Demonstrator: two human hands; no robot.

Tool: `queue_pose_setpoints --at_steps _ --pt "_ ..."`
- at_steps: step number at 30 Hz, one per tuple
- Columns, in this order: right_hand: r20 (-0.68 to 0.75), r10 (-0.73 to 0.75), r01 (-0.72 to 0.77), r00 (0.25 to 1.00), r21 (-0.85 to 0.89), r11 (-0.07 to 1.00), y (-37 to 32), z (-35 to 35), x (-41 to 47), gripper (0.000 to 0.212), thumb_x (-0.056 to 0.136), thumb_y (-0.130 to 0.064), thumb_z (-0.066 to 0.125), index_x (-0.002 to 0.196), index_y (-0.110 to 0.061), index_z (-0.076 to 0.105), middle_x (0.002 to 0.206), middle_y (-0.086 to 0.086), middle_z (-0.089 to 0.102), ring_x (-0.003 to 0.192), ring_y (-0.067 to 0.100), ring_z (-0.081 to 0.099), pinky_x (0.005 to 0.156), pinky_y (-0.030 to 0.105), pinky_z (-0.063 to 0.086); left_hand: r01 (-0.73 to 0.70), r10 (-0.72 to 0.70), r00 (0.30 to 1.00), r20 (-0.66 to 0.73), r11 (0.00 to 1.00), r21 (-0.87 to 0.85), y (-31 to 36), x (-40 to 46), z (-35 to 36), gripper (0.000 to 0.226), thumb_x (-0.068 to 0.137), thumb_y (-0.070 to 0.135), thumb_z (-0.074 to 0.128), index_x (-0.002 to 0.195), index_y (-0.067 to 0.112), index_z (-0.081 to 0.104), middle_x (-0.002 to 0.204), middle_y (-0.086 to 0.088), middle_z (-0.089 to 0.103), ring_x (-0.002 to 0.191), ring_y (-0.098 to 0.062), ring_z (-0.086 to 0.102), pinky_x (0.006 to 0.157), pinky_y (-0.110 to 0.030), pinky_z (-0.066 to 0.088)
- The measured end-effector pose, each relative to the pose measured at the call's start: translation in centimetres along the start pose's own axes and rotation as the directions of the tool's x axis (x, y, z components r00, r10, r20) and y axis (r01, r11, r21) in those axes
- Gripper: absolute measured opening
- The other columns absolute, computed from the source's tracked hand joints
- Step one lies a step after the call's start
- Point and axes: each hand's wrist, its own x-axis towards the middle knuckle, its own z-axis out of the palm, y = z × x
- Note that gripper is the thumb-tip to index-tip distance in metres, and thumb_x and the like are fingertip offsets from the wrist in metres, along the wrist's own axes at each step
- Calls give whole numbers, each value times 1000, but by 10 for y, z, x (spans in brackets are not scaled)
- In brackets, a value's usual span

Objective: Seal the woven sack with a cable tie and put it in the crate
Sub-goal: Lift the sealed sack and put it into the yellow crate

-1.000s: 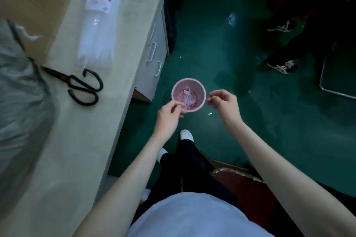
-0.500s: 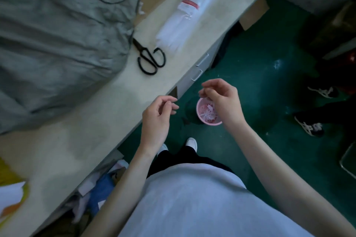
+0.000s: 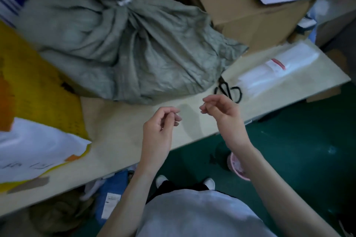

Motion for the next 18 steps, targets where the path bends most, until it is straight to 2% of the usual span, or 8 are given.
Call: queue_pose_setpoints --at_steps 6,9,11,14,18 --pt "77 -142 145 987 -29 989 -19 62 21 22 89 6 54 89 -14 65 71 -6 69 74 8 65 77 18 50 -88 89 992 -86 996 22 11 19 -61 22 97 8 49 93 19 67 79 6 69 78 -9 65 77 -21 52" --pt "111 -214 220 971 -45 975 -34 89 32 21 89 5 56 89 -14 65 79 1 68 75 6 64 74 15 49 -147 153 979 -135 988 56 15 33 -91 22 97 7 49 93 21 67 81 8 69 78 -5 65 74 -18 50" --pt "114 -263 272 958 -79 959 -43 103 41 20 89 2 58 90 -16 65 83 3 69 78 11 64 75 20 50 -185 196 967 -164 979 83 19 45 -107 22 97 8 50 94 22 67 81 9 69 78 -7 65 75 -21 52" --pt "129 -324 340 937 -131 931 -56 118 55 14 89 -3 60 95 -13 66 87 6 71 84 25 66 78 36 51 -231 249 950 -188 967 112 27 62 -123 20 97 10 51 94 23 67 80 9 69 77 -9 66 74 -25 53" --pt "173 -417 444 892 -165 881 -76 136 75 16 89 -4 61 94 -18 65 88 2 71 86 21 67 80 39 53 -292 324 920 -221 942 169 47 82 -139 19 97 11 51 94 22 66 79 9 69 77 -5 65 72 -21 52"
